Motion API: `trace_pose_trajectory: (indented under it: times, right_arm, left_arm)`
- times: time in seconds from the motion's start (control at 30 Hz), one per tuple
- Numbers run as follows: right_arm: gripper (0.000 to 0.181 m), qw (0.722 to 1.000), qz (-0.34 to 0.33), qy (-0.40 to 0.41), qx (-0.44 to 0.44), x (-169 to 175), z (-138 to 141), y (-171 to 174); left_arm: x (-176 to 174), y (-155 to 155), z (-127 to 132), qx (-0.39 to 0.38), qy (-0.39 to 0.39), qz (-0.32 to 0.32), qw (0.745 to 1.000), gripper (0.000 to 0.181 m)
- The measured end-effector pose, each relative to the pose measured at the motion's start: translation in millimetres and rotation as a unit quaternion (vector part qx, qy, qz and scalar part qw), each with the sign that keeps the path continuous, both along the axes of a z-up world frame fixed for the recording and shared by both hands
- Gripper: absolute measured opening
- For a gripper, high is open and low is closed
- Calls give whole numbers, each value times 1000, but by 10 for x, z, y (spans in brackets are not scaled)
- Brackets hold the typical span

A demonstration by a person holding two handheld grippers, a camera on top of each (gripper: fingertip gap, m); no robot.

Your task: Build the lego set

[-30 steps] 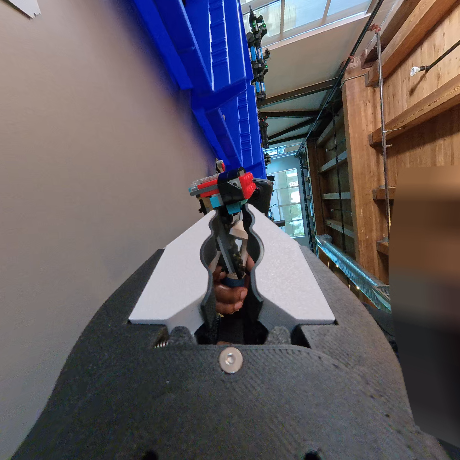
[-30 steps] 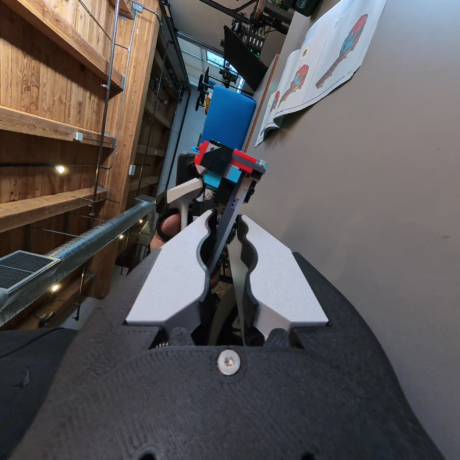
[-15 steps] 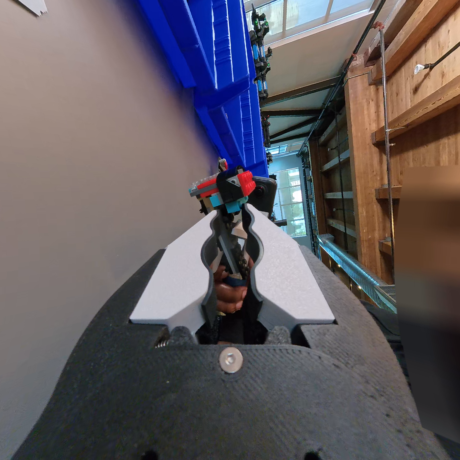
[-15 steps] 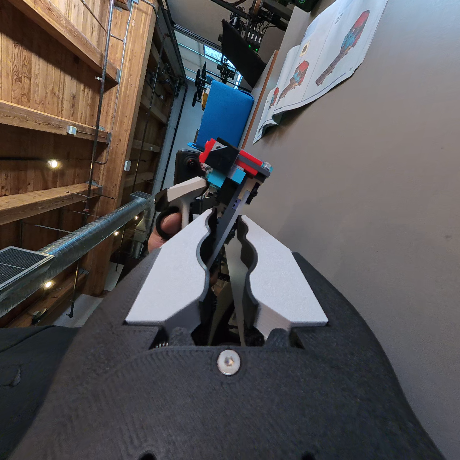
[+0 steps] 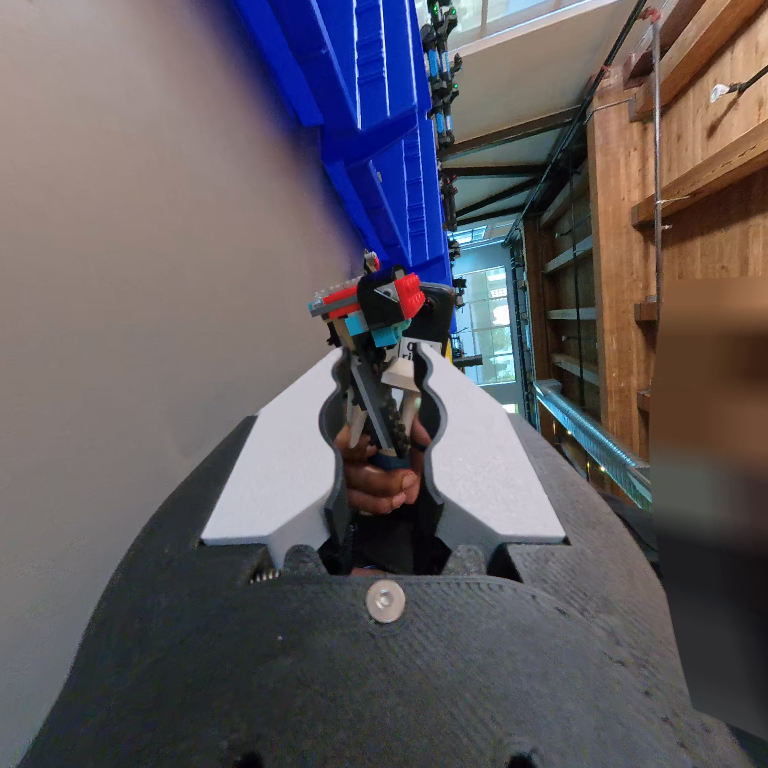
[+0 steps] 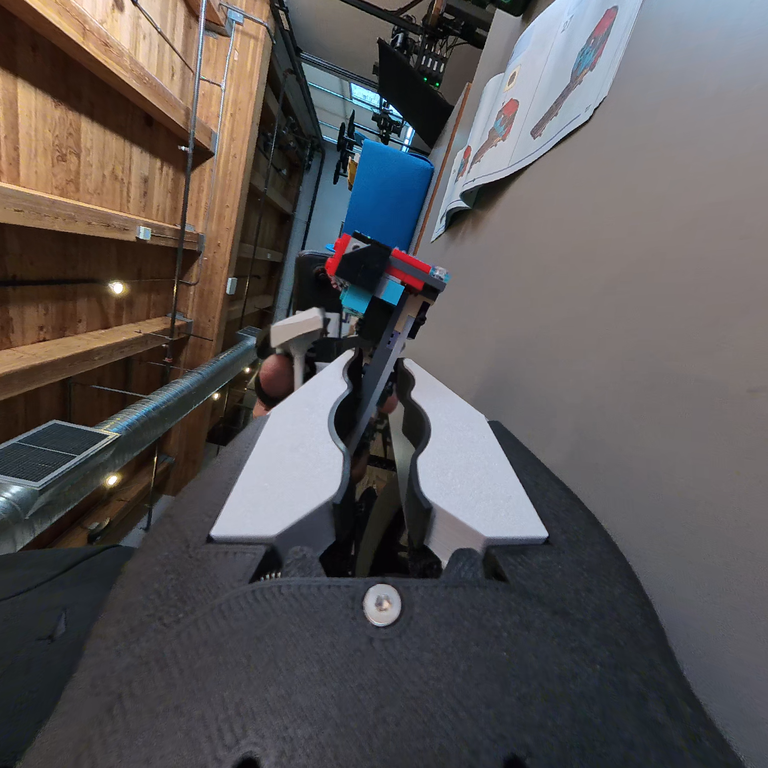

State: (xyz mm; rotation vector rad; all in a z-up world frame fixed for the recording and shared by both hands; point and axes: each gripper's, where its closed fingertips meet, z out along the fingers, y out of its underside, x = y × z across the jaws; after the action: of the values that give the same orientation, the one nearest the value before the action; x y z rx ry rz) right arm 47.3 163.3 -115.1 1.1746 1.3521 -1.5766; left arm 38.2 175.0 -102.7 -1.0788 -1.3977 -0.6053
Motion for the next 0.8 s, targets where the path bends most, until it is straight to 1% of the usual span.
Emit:
trace_pose_trajectory:
  times: [0.13, 0.2, 0.3, 0.37, 0.5, 0.8]
  right_arm:
    - [13, 1000, 3, -9, -24, -9, 58, 16]
    - [13, 999, 1, -11, -48, -31, 122, 38]
    - [14, 999, 5, 3, -54, -31, 159, 48]
    - [14, 998, 10, 10, -61, -18, 191, 45]
    - [13, 997, 26, 26, -68, 46, 242, 17]
    - [13, 996, 37, 56, -54, 134, 251, -66]
  left_arm:
    - [13, -8, 70, 5, 28, 8, 1000, 50]
    - [32, -15, 77, 3, 50, 15, 999, 54]
    - [75, 10, 125, 30, 68, 24, 997, 52]
    - [73, 16, 156, 44, 74, 32, 996, 46]
    - [73, 35, 160, 44, 83, 35, 995, 36]
    - [100, 24, 166, 47, 93, 36, 994, 27]
